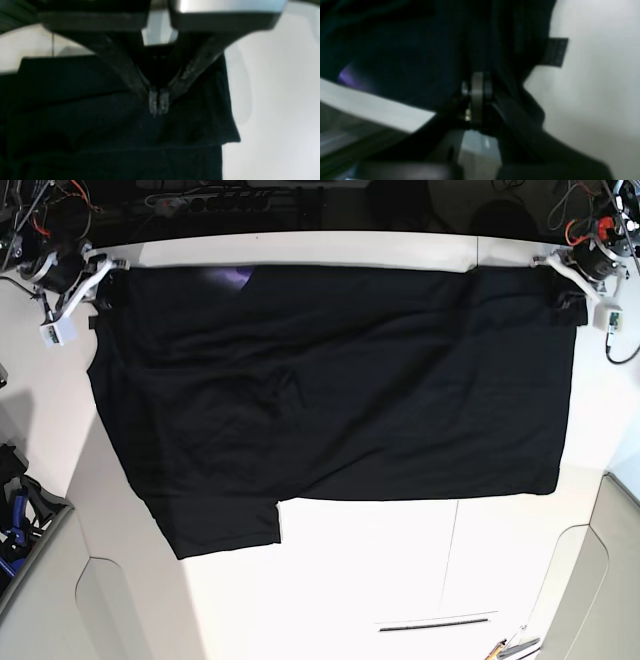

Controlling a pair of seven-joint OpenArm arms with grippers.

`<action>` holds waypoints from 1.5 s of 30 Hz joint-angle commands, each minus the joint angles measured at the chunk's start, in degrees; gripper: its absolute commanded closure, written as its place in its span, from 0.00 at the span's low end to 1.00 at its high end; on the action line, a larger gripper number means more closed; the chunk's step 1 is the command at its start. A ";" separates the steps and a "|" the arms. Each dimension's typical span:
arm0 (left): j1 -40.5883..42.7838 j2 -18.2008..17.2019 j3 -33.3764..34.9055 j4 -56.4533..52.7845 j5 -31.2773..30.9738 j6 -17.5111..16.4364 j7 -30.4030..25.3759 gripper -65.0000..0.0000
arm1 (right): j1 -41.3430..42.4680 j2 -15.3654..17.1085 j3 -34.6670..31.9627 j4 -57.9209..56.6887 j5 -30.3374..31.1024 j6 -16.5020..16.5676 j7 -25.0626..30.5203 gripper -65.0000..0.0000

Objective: Fold the T-shirt properly
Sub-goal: 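Grasp the shirt's shoulder corners with both grippers and pull them taut, then move both grippers to the shirt's hem corners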

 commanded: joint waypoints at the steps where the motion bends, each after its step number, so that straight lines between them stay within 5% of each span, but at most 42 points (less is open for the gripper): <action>1: 2.86 0.31 0.98 -0.15 4.24 0.94 9.84 1.00 | -0.50 0.81 0.33 1.57 -1.03 0.00 -0.63 1.00; 9: 5.40 0.31 -0.92 1.27 4.28 0.94 9.81 1.00 | -1.07 0.81 5.44 3.10 -4.42 -0.02 -0.74 1.00; 15: 4.48 0.31 -4.85 1.29 4.17 0.92 9.77 1.00 | -0.90 0.81 9.86 3.28 2.47 0.00 -0.76 1.00; 19: 3.96 0.31 -10.62 3.23 -0.81 0.81 9.79 1.00 | -0.92 0.81 13.03 5.40 4.39 0.00 -0.74 1.00; 24: 3.96 0.28 -18.51 9.99 -8.68 -3.54 9.84 1.00 | -0.57 0.79 17.38 11.28 6.49 0.00 -0.70 1.00; 28: 3.48 0.28 -21.42 15.56 -12.57 -6.78 10.01 0.72 | 1.86 0.74 18.12 13.94 6.49 0.00 -0.52 1.00; 30: 3.34 0.28 -21.49 17.57 -13.38 -6.80 9.99 0.67 | 4.04 0.57 18.01 13.94 6.45 0.00 -0.44 0.99; 34: 3.30 0.31 -21.49 18.75 -13.79 -6.82 9.79 0.67 | 8.66 0.46 16.68 13.79 3.78 0.00 2.58 0.68; 39: 3.15 0.33 -21.49 18.75 -14.03 -6.84 9.81 0.67 | 15.76 0.50 11.04 9.68 -4.35 -0.02 8.02 0.48; 45: 2.47 0.31 -21.46 18.75 -14.19 -6.84 9.86 0.67 | 29.73 0.52 0.66 -9.53 -6.14 0.04 8.76 0.47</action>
